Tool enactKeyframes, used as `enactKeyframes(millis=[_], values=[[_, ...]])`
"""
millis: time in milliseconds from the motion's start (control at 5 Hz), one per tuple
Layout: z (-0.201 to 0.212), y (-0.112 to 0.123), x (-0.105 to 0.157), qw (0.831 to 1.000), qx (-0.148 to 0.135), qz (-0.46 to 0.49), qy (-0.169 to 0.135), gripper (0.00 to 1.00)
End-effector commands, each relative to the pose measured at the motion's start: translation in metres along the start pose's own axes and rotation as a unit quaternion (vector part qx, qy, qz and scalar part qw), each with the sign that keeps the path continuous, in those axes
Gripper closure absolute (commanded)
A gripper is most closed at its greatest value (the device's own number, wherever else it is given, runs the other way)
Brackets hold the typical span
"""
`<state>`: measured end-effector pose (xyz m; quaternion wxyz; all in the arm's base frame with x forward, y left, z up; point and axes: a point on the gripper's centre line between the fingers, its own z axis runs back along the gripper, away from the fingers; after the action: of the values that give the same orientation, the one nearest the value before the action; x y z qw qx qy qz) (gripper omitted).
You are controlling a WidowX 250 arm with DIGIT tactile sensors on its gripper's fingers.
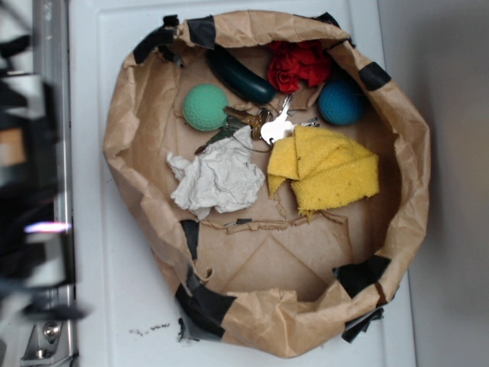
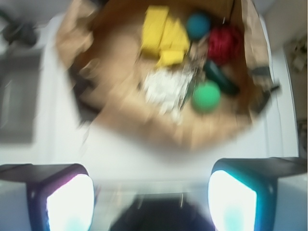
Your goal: Grab the yellow cloth.
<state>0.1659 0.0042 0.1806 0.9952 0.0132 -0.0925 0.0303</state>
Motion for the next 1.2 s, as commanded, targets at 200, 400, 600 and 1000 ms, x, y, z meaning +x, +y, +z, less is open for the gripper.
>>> enactKeyframes(millis=[200, 400, 600, 1000], values=[[-0.102, 0.022, 0.100, 1.000, -0.008, -0.007, 0.021, 0.00], [-0.134, -0.006, 0.105, 0.998, -0.001, -0.043, 0.043, 0.00], [-0.168, -0.028, 0.105, 0.999, -0.010, -0.029, 0.041, 0.00], [-0.188, -0.001, 0.127, 0.998, 0.009, -0.004, 0.057, 1.00]])
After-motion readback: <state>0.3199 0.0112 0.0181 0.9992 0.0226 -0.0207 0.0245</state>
